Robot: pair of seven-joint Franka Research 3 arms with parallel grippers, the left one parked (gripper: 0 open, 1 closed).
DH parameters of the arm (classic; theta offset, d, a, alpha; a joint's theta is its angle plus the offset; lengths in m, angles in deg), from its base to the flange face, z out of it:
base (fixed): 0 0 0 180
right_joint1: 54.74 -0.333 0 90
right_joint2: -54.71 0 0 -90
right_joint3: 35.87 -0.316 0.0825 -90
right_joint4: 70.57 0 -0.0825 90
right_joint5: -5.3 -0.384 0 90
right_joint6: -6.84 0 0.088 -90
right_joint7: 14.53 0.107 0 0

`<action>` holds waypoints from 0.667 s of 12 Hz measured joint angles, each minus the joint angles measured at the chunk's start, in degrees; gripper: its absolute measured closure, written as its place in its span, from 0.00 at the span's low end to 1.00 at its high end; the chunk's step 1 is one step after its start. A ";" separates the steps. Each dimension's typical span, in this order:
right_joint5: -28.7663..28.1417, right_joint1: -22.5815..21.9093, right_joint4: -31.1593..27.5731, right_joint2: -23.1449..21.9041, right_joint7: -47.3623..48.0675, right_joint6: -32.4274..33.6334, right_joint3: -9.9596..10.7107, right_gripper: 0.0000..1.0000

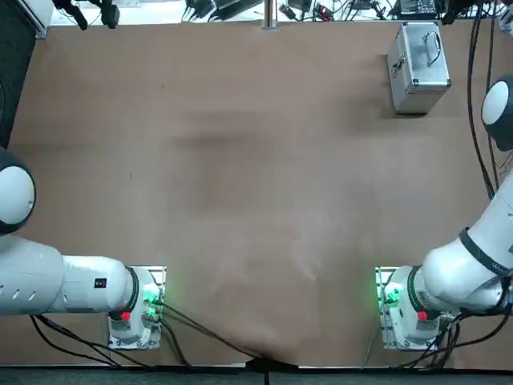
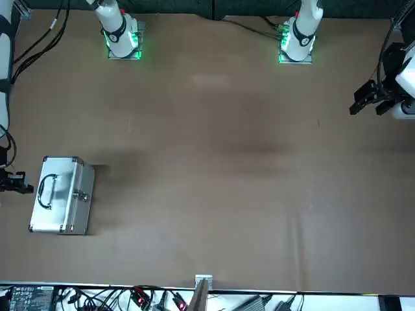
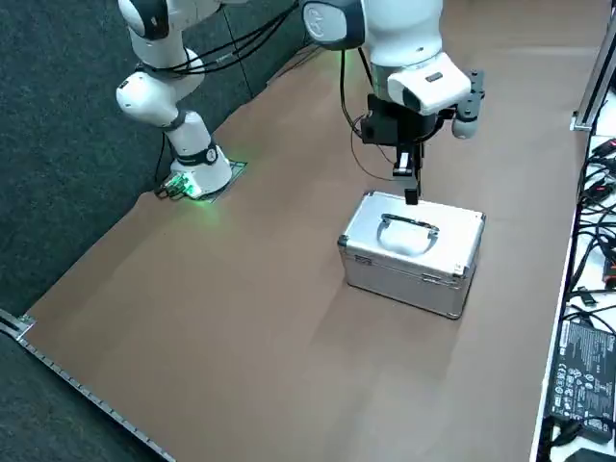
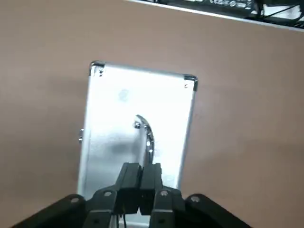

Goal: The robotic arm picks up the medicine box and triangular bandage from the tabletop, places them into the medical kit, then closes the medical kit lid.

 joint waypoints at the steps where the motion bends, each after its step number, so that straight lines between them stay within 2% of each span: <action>1: 0.00 -0.33 0.01 -0.04 0.00 0.61 0.00 0.98; 5: -0.01 -2.36 0.46 -1.05 2.89 3.79 -0.03 0.97; 7: -0.03 -4.53 0.66 -2.47 6.51 7.32 -0.05 0.89; 8: -0.05 -5.62 0.67 -3.25 8.55 9.32 -0.05 0.89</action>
